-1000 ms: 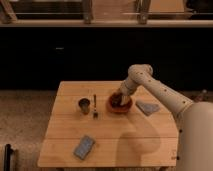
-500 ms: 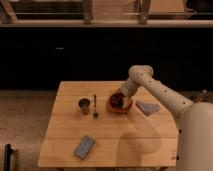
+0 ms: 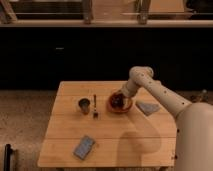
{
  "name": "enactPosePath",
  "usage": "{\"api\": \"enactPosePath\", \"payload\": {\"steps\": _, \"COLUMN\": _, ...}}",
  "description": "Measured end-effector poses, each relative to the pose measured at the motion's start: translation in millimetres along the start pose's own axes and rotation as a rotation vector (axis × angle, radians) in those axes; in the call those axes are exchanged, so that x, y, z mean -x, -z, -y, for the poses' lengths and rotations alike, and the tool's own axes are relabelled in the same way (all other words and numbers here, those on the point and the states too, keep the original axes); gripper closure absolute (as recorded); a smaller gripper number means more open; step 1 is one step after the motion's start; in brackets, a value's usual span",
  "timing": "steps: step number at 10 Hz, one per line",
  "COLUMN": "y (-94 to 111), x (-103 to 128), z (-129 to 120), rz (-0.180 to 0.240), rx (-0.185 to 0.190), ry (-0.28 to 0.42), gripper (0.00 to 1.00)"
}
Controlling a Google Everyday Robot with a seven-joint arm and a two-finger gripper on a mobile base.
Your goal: Place grapes in table surface
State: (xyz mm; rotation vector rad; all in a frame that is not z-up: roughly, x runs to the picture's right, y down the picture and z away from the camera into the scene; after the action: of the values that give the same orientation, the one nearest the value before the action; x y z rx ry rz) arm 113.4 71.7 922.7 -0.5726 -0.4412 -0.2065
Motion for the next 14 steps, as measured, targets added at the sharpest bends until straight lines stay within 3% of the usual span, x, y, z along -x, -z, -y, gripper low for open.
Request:
{"api": "enactPosePath", "payload": {"steps": 5, "y": -3, "x": -9, "z": -4, "rz": -0.002, "rx": -0.011, "ry": -0.031, "gripper": 0.95}}
{"api": "enactPosePath", "payload": {"steps": 6, "y": -3, "x": -10, "z": -5, "rz": -0.003, "rx": -0.012, "ry": -0.035, "gripper": 0.99}}
{"api": "enactPosePath", "payload": {"steps": 14, "y": 1, "x": -13, "z": -4, "rz": -0.001, "rx": -0.024, "ry": -0.031, "gripper": 1.00}}
